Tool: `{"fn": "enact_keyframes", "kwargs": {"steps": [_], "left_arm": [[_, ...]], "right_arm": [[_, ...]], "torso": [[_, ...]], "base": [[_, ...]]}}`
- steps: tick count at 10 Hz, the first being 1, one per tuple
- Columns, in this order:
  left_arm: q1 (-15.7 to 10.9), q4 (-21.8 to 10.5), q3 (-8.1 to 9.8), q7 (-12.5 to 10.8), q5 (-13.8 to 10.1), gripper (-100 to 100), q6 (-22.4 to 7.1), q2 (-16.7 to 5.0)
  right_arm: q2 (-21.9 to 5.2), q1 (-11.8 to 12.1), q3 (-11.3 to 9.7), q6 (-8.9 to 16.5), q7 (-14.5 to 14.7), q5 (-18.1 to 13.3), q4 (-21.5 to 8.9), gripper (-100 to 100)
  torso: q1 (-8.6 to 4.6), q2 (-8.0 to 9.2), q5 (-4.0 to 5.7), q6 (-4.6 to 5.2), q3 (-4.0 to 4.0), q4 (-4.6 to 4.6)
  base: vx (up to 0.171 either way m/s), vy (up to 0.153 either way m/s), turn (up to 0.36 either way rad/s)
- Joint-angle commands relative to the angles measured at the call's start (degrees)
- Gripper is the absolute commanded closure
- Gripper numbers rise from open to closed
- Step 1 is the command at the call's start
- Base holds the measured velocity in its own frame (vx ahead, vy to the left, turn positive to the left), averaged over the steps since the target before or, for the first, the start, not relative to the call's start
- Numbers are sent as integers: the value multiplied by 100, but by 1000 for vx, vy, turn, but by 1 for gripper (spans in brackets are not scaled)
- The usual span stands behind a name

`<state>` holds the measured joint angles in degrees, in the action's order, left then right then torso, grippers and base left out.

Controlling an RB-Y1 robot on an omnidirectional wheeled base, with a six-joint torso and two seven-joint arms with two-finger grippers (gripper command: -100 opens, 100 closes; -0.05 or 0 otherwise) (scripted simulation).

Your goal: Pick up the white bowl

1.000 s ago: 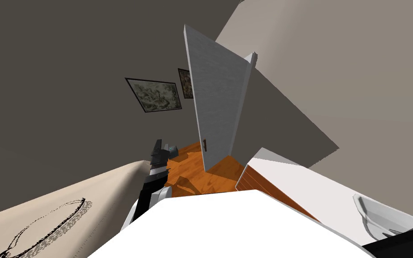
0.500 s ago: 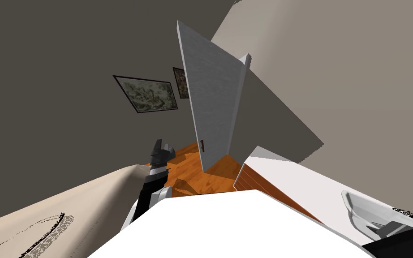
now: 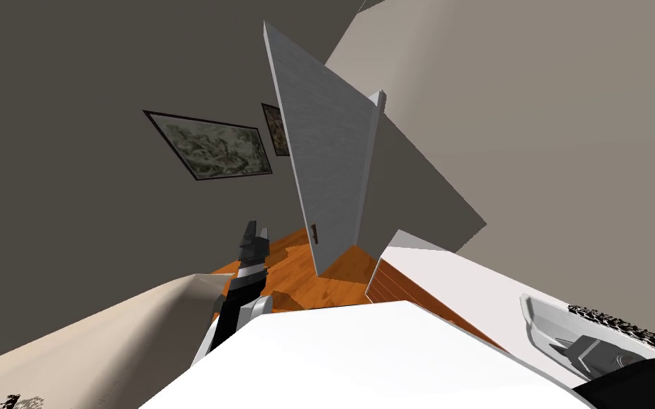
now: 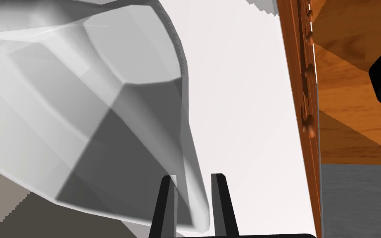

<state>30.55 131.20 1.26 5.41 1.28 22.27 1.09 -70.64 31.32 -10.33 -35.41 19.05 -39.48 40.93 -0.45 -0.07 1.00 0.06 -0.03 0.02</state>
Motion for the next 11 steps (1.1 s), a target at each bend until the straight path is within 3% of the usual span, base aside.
{"fn": "enact_keyframes", "kwargs": {"steps": [1, 3, 4, 7, 8, 9, 11], "left_arm": [[0, 0, 0, 0, 0, 0, 0, 0], [-2, 0, -1, 0, 0, 0, 0, 0], [-2, 0, -1, 0, 0, 0, 0, 0], [-2, 0, -1, 0, 0, 0, 0, 0], [-2, 0, -1, 0, 0, 0, 0, 0], [0, 0, 0, 0, 0, 0, 0, 0], [-2, 0, -1, 0, 0, 0, 0, 0]], "right_arm": [[115, -114, 146, -116, -147, -286, 107, 100], [115, -114, 146, -116, -147, -608, 107, 100], [157, 52, 427, -95, -440, -795, 383, 100], [157, 52, 490, -95, -537, -1257, 664, 100], [200, 219, 767, -74, -807, -1468, 841, 100], [200, 219, 834, -74, -928, -1633, 997, 100], [200, 219, 834, -74, -928, -1907, 1221, 100]], "torso": [[0, 0, 0, 0, 0, 0], [-15, -16, 27, -34, -8, 1], [-18, -16, 38, -42, -8, 2], [-23, -34, 44, -53, -17, 1], [-25, -32, 51, -63, -16, 3], [-33, -43, 49, -42, -22, -2], [-28, -45, 50, -68, -23, 1]], "base": [[67, -41, -199], [22, -12, 7], [53, -30, -296], [40, -14, -65], [66, -32, -265], [78, -32, -234], [15, -11, 9]]}}
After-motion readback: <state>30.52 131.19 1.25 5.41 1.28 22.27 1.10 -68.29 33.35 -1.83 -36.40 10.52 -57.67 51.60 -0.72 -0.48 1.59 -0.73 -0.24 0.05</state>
